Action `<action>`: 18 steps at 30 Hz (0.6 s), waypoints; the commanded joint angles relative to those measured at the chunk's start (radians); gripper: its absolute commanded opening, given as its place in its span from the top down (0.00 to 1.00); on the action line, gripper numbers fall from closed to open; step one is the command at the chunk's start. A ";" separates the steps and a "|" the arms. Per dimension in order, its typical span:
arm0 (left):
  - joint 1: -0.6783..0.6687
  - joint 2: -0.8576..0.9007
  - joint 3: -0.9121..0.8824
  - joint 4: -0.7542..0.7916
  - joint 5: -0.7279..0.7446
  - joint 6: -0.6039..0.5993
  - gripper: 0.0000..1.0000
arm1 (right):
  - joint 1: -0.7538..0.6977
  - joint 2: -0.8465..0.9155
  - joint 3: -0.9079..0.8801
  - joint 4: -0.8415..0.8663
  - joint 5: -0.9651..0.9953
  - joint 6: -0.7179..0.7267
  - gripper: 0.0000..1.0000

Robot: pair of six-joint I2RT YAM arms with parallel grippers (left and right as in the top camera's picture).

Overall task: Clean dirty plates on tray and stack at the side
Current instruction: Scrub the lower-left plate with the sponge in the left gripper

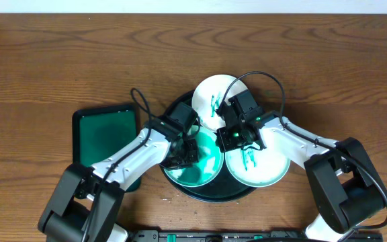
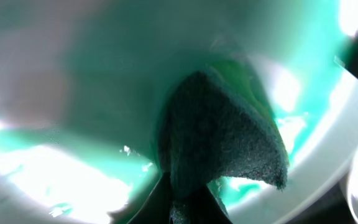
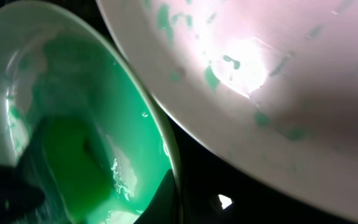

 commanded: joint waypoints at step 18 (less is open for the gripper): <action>0.040 0.039 -0.016 0.073 -0.646 -0.272 0.93 | 0.001 0.007 -0.004 0.001 0.026 0.009 0.99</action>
